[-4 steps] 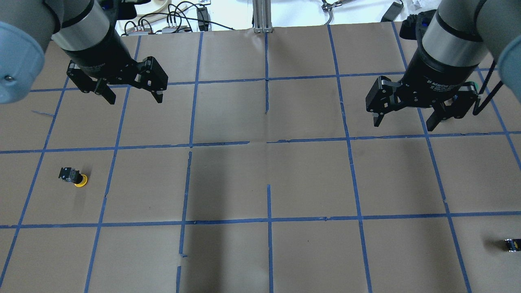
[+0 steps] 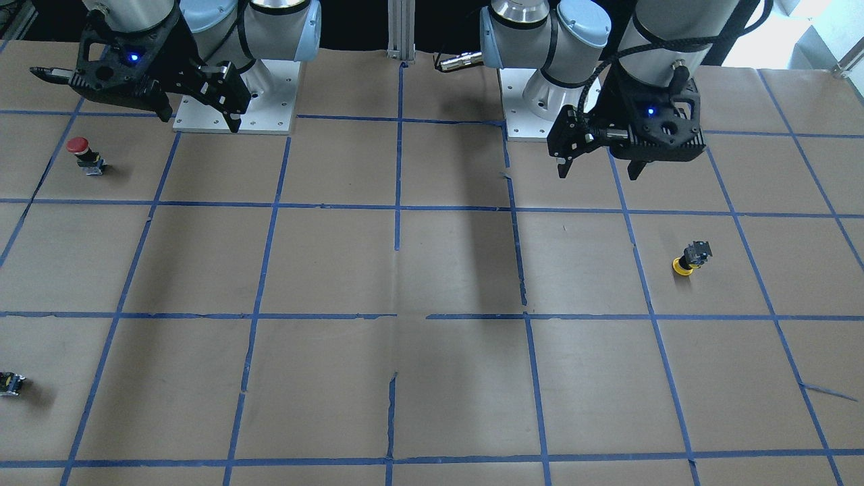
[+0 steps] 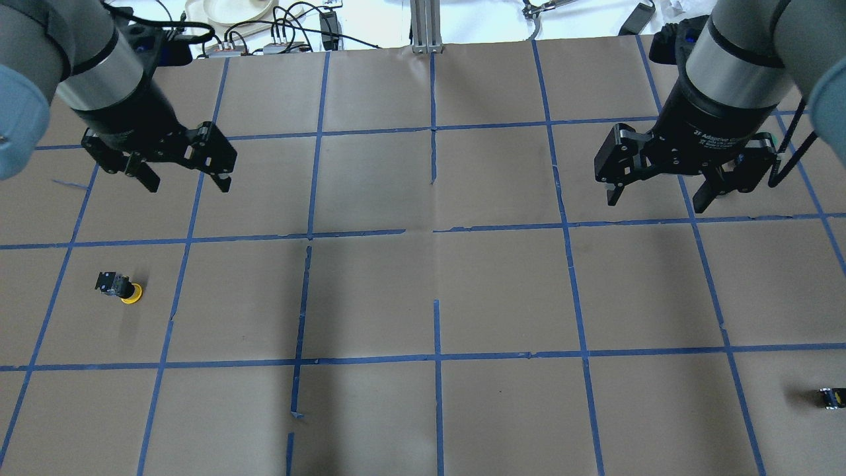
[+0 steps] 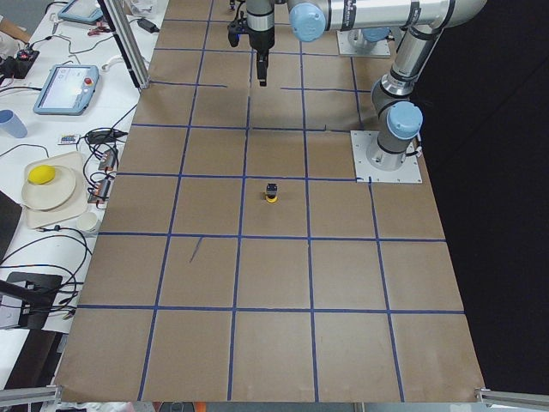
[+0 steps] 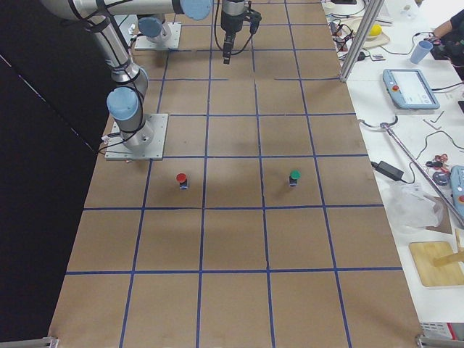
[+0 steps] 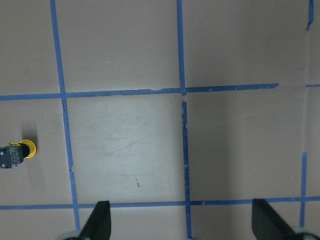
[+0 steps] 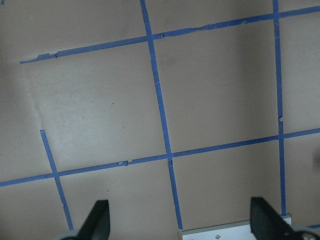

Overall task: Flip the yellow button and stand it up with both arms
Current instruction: 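Move the left gripper down toward the yellow button lying on its side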

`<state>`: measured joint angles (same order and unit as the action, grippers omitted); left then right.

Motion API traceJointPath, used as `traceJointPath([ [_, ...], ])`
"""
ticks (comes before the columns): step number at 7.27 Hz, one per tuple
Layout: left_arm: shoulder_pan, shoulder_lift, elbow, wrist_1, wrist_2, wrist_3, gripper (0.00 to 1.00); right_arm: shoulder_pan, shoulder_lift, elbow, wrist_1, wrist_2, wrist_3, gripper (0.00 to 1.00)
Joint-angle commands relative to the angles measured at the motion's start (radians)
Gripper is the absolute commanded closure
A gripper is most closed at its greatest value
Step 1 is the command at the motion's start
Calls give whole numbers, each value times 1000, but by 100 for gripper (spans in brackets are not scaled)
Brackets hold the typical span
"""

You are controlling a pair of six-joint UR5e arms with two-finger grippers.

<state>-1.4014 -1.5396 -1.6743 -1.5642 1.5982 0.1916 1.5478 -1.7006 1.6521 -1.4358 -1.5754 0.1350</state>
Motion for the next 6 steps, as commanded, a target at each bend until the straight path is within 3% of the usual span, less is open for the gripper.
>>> traceJointPath([
  [1, 215, -3, -71, 74, 0, 109, 1, 0, 1, -2, -2, 0, 0, 0],
  [2, 311, -17, -121, 88, -1, 194, 1, 0, -1, -2, 0, 0, 0, 0],
  [6, 505, -103, -422, 611, 19, 481, 1, -11, -23, -15, -9, 14, 9, 0],
])
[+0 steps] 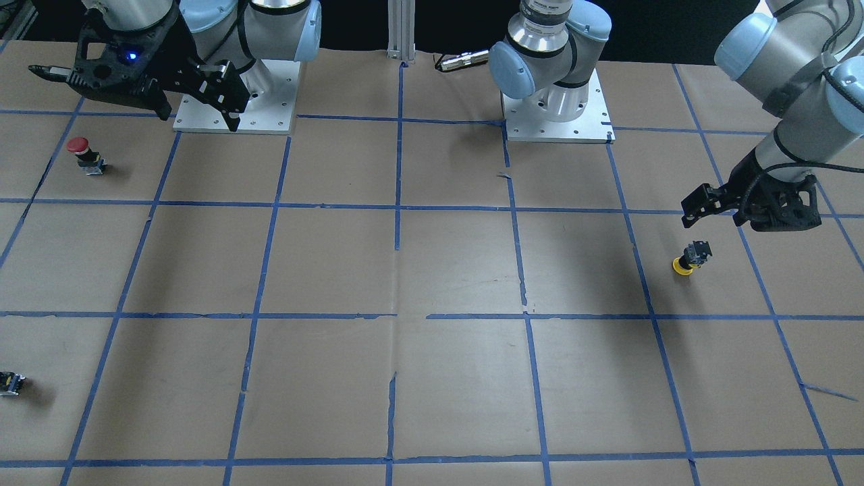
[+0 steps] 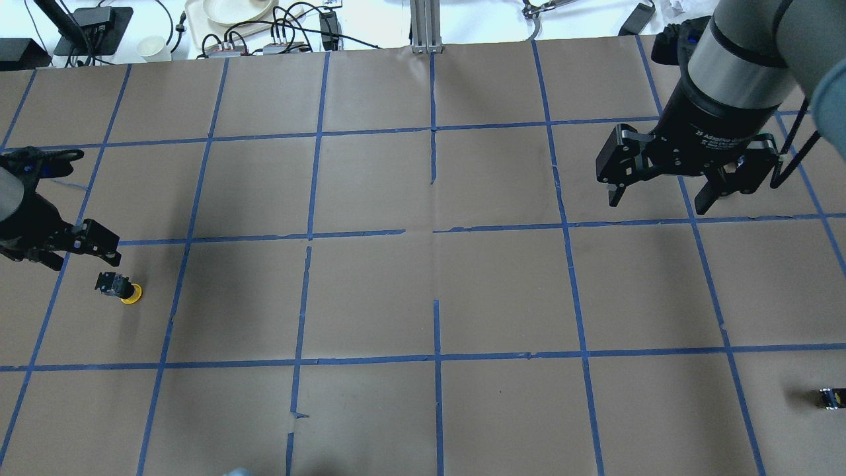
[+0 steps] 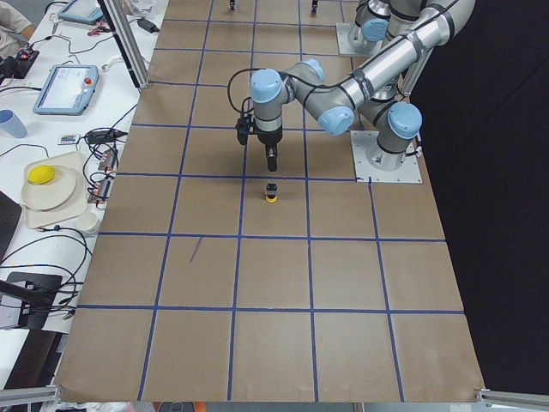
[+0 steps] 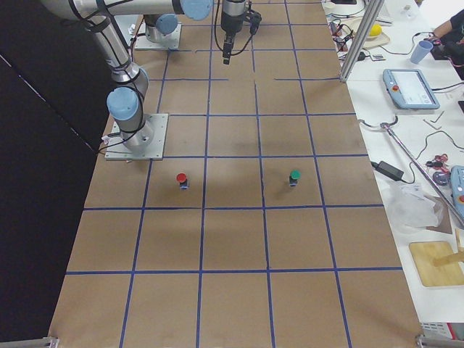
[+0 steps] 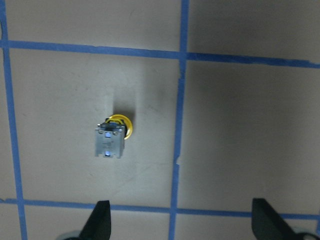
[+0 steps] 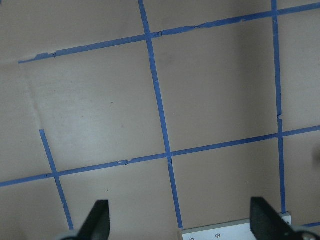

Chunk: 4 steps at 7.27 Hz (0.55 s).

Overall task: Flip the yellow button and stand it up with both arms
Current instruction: 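Close the left gripper on the yellow button's body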

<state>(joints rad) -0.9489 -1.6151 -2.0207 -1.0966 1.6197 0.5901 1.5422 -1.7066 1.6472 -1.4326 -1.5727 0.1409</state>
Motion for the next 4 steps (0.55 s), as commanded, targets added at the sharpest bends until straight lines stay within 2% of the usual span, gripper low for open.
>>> traceJointPath([
  [1, 64, -75, -93, 193, -6, 89, 1, -5, -48, 3, 4, 4, -1, 0],
  [3, 64, -120, -92, 196, -9, 93, 5, -10, -68, 3, -15, -4, -4, 0],
  [4, 64, -127, -90, 198, -11, 109, 13, -8, -65, 6, -15, -4, 5, 0],
])
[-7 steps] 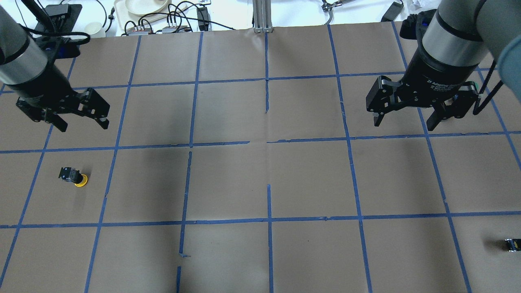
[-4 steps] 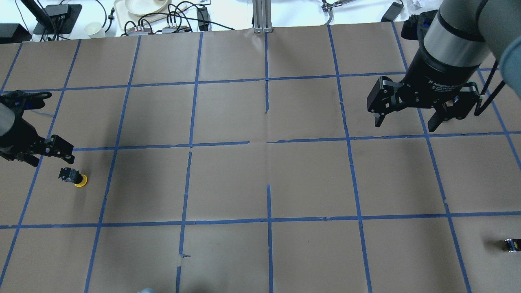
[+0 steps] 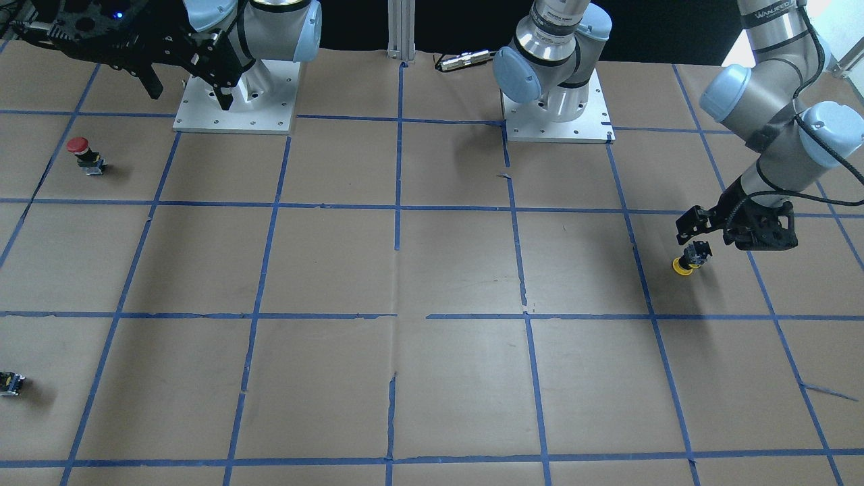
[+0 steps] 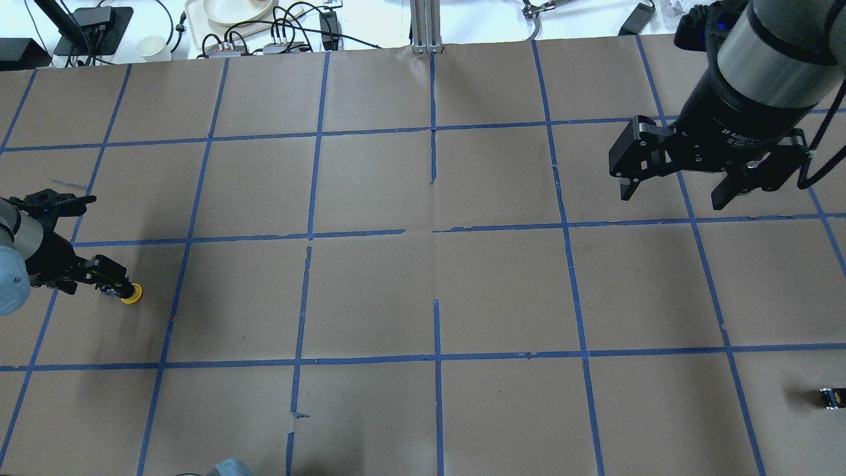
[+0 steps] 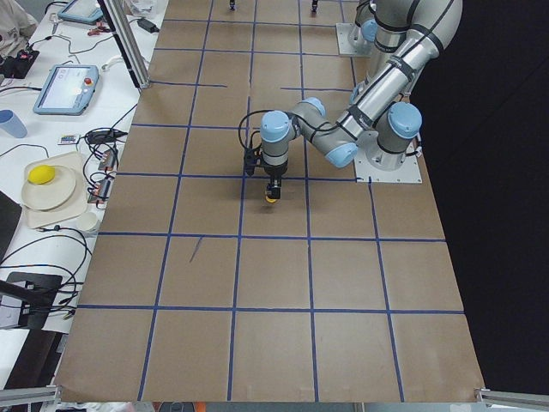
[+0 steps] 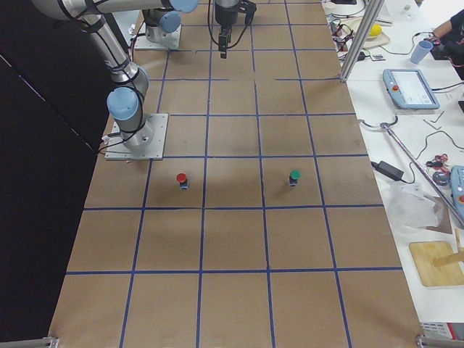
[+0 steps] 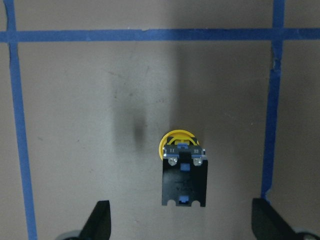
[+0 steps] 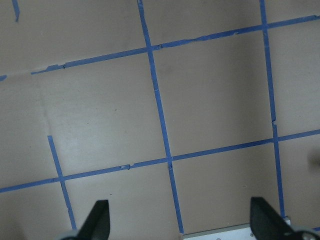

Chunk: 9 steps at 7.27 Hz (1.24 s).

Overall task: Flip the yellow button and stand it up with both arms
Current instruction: 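Close the left gripper on the yellow button's body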

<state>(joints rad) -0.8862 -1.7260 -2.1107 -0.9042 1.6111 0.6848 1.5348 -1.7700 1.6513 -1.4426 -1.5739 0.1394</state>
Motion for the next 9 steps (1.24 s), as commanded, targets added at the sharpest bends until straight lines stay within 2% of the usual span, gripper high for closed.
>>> traceJointPath([
  [1, 1, -23, 0, 5, -2, 21, 31, 1, 3, 2, -6, 2, -3, 0],
  [2, 0, -24, 1, 5, -3, 22, 64, 1, 4, -1, -4, -11, -4, 0],
  [3, -2, -29, 1, 5, -5, 30, 80, 1, 0, 1, 20, -33, 2, 0],
  [4, -3, -24, 15, 7, -46, 56, 87, 4, 0, -1, 75, -43, 8, 0],
  [5, -8, -23, 46, 11, -60, 82, 89, -1, -2, -1, 88, -46, 9, 0],
  [7, -23, -8, 84, -62, -120, 73, 89, 2, 27, 5, 87, -47, 15, 0],
  [8, -55, 46, 89, -175, -211, 65, 89, -1, 21, 5, 87, -44, 14, 0],
  [9, -89, 118, 98, -343, -296, -35, 89, -1, 24, 7, 74, -44, 15, 0],
])
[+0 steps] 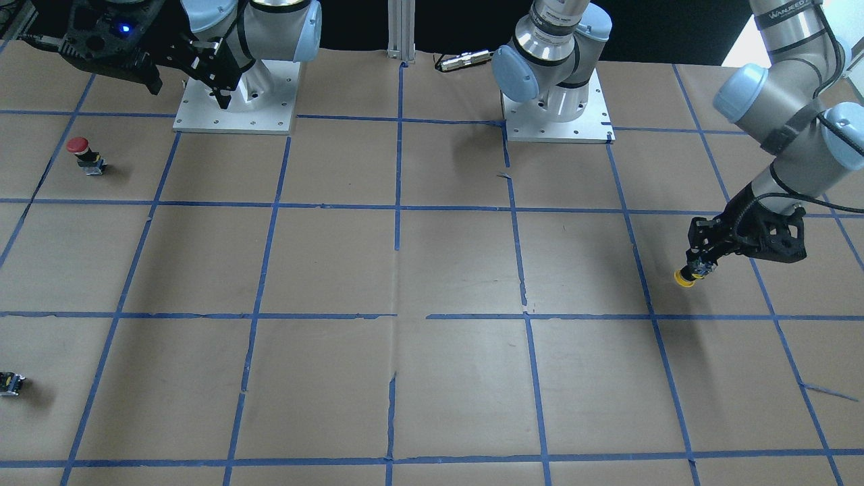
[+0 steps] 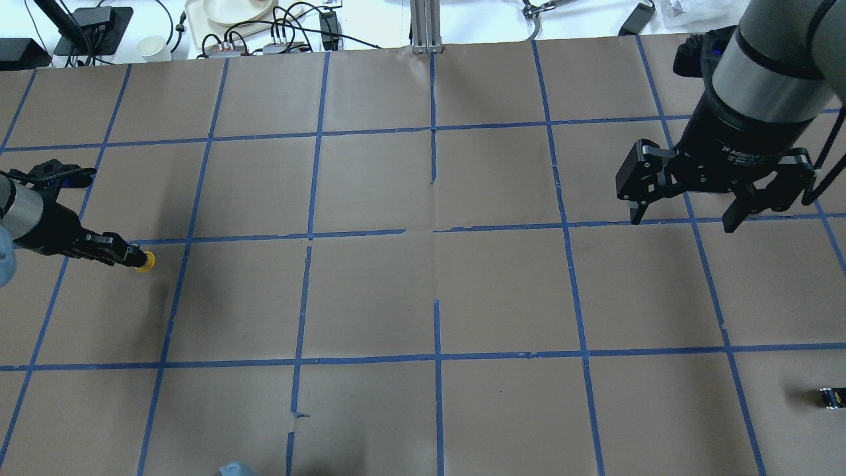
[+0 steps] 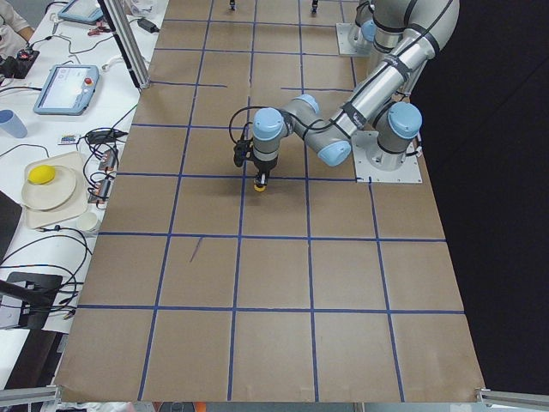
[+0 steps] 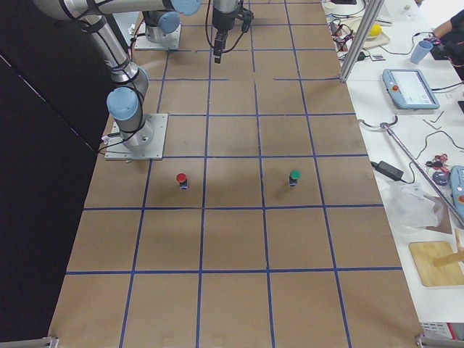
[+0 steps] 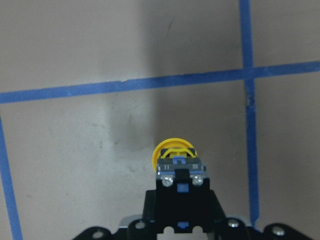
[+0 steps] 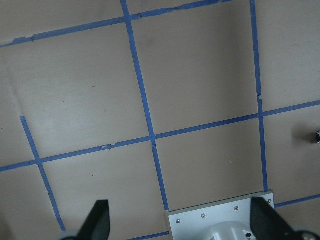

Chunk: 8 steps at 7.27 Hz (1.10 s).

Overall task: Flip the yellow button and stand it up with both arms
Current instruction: 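Lift the yellow button with the left gripper toward the right gripper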

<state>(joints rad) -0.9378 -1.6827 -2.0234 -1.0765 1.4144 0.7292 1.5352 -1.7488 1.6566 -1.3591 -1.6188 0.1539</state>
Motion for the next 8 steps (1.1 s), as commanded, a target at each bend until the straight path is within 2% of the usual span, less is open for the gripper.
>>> traceJointPath([
  [1, -109, 153, 32, -321, -159, -182, 89, -3, 15, 2, -11, -3, 7, 0],
  [2, -175, 188, 57, -429, -254, -250, 89, -18, 50, -4, -5, 14, 76, 0],
  [3, -221, 189, 71, -526, -425, -261, 89, -50, 52, -8, 1, 17, 111, 0],
  [4, -284, 196, 71, -561, -539, -295, 89, -94, 54, -8, 3, 105, 115, 0],
  [6, -419, 212, 72, -579, -873, -344, 89, -188, 54, -8, 2, 404, 229, 0],
  [7, -465, 222, 71, -580, -1002, -367, 89, -187, 54, -3, -6, 492, 362, 0],
  [8, -505, 233, 68, -579, -1105, -385, 89, -187, 54, -1, -5, 554, 418, 0],
])
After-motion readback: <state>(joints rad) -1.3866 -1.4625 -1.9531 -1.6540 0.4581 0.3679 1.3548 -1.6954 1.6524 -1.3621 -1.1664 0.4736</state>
